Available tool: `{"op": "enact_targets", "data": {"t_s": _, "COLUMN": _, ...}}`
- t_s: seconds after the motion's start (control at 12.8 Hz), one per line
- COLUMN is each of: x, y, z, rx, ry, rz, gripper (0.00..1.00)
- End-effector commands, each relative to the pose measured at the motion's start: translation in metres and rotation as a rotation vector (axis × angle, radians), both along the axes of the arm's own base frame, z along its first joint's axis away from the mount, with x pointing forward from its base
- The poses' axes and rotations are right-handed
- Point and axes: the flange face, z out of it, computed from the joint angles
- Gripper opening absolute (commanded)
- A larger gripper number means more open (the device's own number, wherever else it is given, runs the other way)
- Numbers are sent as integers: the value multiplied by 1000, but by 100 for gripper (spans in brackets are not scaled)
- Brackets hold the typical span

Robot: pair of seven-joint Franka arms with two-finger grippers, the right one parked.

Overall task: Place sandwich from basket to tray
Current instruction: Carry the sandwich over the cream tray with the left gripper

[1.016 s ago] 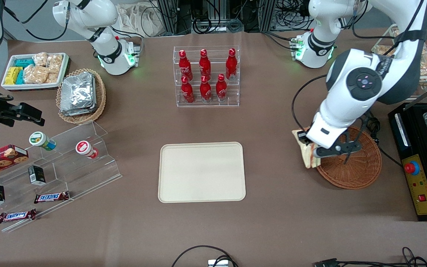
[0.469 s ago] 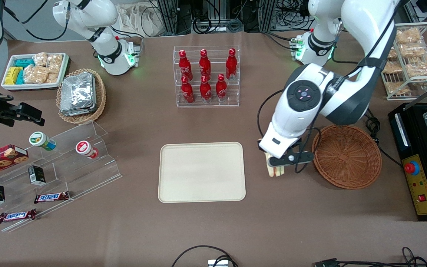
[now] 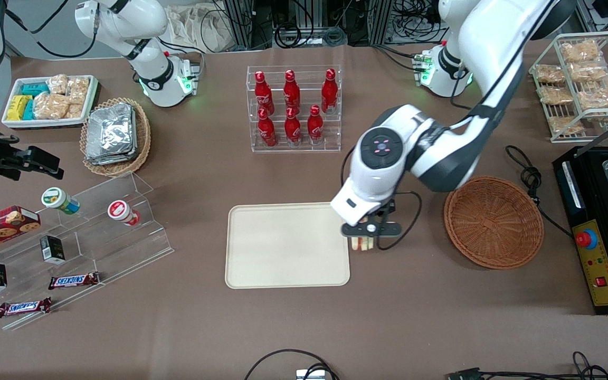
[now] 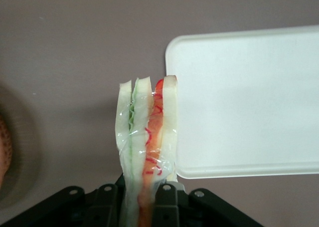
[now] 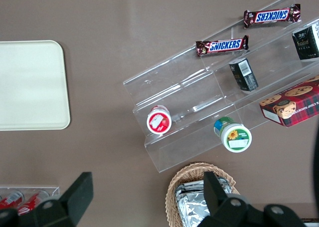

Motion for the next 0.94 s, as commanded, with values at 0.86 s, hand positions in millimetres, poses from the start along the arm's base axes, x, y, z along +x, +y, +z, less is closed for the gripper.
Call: {"op": "enact_targets", "data": {"t_s": 0.86, "x": -13, "y": -76, "z": -148, "rx": -10, "ry": -39, "rz": -50, "gripper": 1}}
